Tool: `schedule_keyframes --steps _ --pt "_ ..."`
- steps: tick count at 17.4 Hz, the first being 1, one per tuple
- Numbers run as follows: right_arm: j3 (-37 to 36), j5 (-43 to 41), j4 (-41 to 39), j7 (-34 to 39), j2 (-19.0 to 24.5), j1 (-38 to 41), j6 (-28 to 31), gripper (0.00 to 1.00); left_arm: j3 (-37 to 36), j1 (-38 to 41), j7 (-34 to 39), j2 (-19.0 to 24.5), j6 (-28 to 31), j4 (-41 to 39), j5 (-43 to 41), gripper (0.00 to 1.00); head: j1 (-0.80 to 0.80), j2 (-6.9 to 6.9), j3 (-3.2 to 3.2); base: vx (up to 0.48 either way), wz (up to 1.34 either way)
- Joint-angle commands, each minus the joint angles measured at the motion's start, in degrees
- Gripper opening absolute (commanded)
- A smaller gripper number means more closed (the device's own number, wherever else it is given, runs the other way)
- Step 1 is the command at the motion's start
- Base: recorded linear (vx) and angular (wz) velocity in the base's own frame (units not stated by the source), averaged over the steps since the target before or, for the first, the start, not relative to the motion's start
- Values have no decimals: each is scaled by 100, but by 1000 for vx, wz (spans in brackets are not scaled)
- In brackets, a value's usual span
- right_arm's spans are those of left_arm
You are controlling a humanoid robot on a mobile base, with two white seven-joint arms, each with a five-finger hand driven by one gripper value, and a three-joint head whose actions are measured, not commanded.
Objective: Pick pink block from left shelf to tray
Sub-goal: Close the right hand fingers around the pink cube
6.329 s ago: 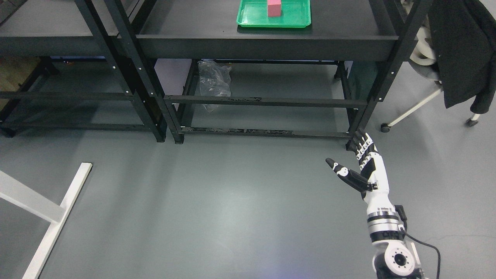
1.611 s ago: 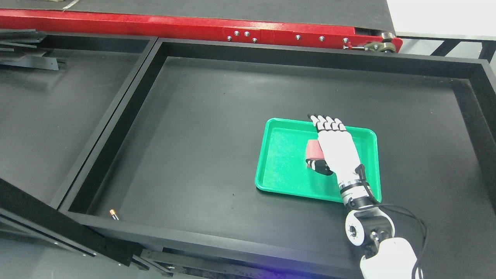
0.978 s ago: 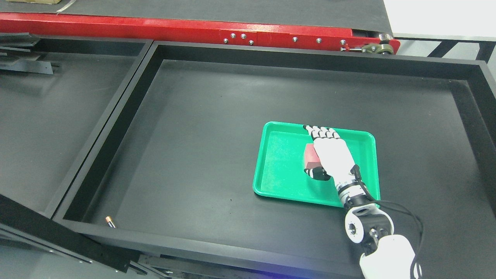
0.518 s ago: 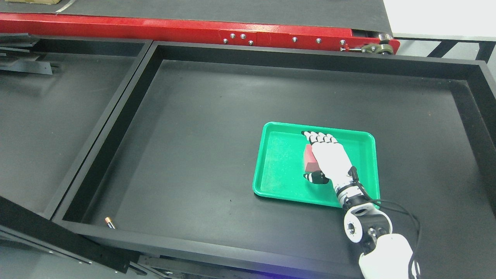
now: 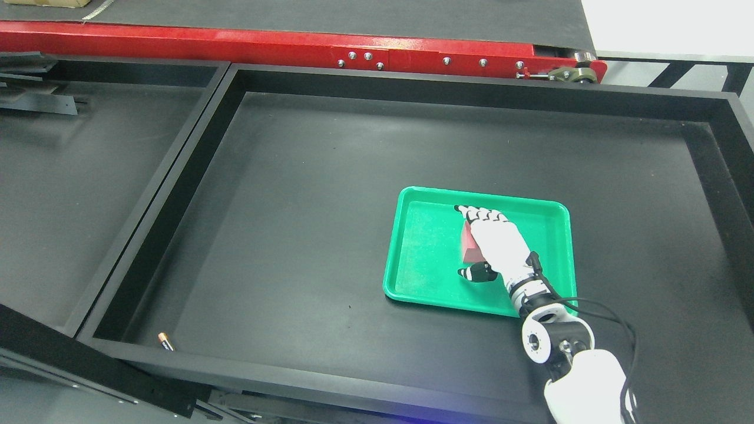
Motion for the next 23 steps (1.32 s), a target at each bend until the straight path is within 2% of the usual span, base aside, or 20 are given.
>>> schedule_keyframes --steps 1,4,11,13,17,23 --pt "-34 -47 110 0 -100 -36 3 96 0 114 -1 100 -2 -100 0 100 0 0 0 0 0" --pt "-43 -47 119 0 -100 16 12 92 0 114 -1 100 -2 -100 0 100 0 0 0 0 0" --pt "-43 -56 119 44 -100 60 12 89 0 114 -1 100 -2 -100 0 100 0 0 0 0 0" --pt "-43 -56 119 44 -100 78 12 85 0 114 -1 100 -2 -100 0 100 0 0 0 0 0" --pt "-25 -64 119 35 -100 78 -6 66 0 114 -1 100 -2 -100 0 100 0 0 0 0 0" --pt "-16 -64 110 9 -100 96 -155 29 0 114 -1 100 -2 -100 0 100 0 0 0 0 0"
